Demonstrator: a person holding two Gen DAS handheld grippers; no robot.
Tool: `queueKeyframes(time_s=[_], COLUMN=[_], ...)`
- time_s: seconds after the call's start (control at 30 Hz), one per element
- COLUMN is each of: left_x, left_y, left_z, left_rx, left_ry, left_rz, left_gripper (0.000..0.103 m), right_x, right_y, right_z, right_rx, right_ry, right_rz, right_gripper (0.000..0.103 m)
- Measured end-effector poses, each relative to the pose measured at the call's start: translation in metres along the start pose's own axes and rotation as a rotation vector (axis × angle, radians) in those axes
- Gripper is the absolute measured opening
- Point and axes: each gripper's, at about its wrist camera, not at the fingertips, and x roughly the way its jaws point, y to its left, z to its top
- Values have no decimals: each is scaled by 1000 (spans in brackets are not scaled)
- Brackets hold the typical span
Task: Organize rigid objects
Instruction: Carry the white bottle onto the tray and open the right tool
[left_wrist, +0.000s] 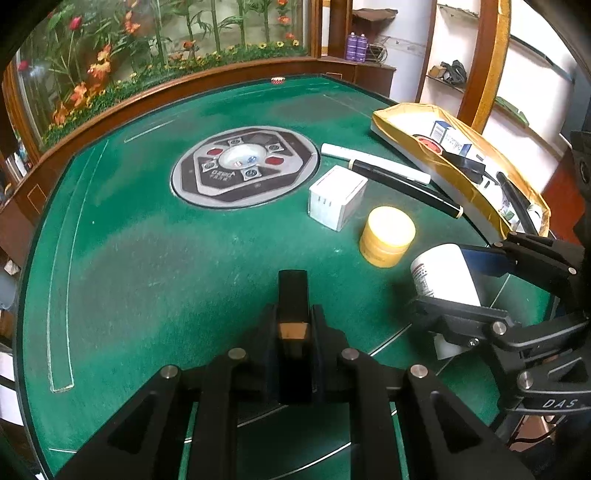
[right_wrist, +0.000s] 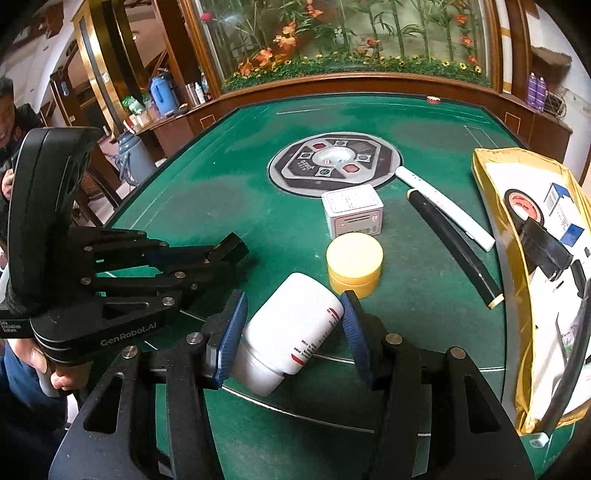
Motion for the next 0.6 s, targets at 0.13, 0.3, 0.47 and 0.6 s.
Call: queueKeyframes(time_s=[0.13, 0.3, 0.47, 0.6], left_x=[-3, -6, -9, -11], left_y=[-6, -13, -19, -24], left_z=[2, 3, 6, 9], left_rx=[15, 30, 42, 49], left_ry=[-8, -13, -18, -25], left_rz=[5, 7, 9, 10], left_gripper=[17, 17, 17, 17], right_x=[-5, -12, -19, -26], right_y=[-4, -12, -22, -29], right_z=[-1, -2, -4, -5], right_rx=[13, 35, 62, 79], right_ry=[-11, -23, -41, -59], right_rz=[6, 12, 14, 9], right_gripper=[52, 52, 52, 52])
